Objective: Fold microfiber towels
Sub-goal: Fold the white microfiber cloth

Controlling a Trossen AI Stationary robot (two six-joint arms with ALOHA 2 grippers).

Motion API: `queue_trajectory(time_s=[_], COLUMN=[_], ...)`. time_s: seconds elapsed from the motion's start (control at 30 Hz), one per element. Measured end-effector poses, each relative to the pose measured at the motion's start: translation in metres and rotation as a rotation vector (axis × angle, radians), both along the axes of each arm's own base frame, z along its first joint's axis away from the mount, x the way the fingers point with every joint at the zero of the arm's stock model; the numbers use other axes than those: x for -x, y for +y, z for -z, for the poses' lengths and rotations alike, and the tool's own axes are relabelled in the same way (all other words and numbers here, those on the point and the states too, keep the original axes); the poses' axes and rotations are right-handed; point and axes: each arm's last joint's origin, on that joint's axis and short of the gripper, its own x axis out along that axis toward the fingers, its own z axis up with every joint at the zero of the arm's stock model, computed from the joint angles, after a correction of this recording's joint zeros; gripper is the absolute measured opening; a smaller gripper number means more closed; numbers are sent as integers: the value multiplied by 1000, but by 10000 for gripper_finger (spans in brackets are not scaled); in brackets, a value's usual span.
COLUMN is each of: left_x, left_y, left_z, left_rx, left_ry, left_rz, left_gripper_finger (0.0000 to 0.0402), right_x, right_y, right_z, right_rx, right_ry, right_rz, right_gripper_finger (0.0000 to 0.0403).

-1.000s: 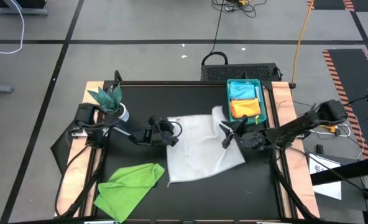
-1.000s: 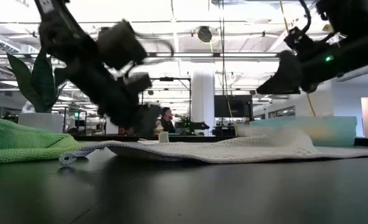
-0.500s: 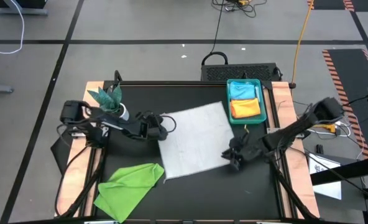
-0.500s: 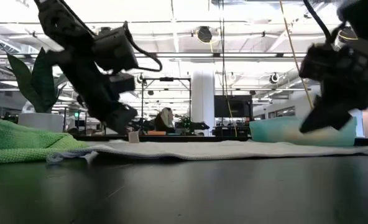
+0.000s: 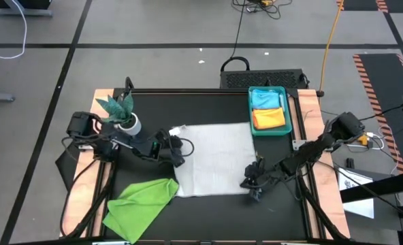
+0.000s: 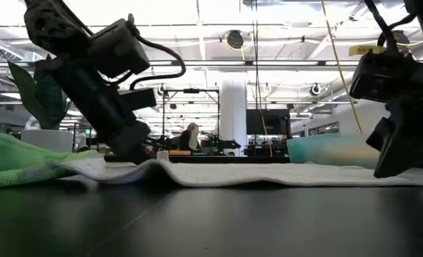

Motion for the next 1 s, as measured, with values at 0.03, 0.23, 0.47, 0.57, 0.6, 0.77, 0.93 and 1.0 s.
queue_trajectory(time_s=[0.03, 0.23, 0.47, 0.57, 0.6, 0.77, 0.93, 1.0], left_x=[3, 23, 59, 74, 78, 84, 77, 72], left_y=[-2, -29, -68, -86, -92, -116, -125, -125], left_z=[2, 2, -14, -24, -26, -40, -46, -48], left_rx=[5, 35, 155, 243, 275, 367, 316, 294], left_ry=[9, 71, 76, 35, 19, -124, -295, -337], left_rz=[-5, -31, -112, -121, -113, -47, 4, 29], left_gripper_finger=[111, 111, 111, 111, 111, 111, 111, 111], right_x=[1, 8, -2, -7, -9, -20, -26, -28], right_y=[-1, -14, -32, -44, -48, -74, -108, -120], right_z=[-1, -2, 2, 4, 4, 2, 1, 2], right_rx=[6, 56, 127, 155, 166, 268, 374, 395], right_ry=[17, 105, 105, 110, 110, 60, 66, 78], right_rz=[3, 135, 182, 211, 222, 238, 261, 268], right_gripper_finger=[11, 10, 10, 8, 7, 6, 6, 6])
